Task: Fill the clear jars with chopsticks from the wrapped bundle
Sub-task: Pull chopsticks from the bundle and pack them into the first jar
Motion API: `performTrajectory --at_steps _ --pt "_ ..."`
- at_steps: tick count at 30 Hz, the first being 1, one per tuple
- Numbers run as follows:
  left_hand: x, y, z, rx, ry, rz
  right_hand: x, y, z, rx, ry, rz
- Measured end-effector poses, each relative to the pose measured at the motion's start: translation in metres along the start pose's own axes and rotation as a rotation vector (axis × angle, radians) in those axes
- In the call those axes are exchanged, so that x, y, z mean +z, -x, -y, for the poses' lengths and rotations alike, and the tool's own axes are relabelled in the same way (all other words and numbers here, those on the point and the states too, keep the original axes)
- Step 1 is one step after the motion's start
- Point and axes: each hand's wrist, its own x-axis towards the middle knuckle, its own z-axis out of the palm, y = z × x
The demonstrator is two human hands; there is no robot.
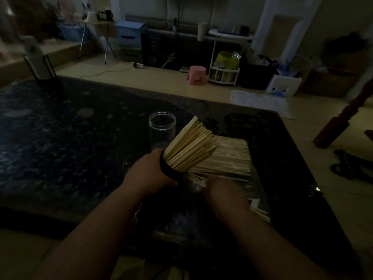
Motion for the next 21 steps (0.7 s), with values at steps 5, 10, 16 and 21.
performTrajectory --at_steps 5,10,16,21 --pt "0.000 0.001 -0.004 -0.019 -0.023 0.006 -0.024 0.011 0.000 0.001 -0.063 0.065" --pt "0.001 0.003 -0.005 -0.021 -0.011 0.004 -0.060 0.023 -0.002 0.006 -0.007 0.138" --pt "0.000 0.004 -0.005 -0.019 -0.013 0.001 -0.096 0.042 0.006 -0.081 -0.002 -0.274" --pt "0.002 0.004 -0.004 0.000 -0.047 0.001 -0.082 0.028 -0.010 -0.214 -0.025 -0.752"
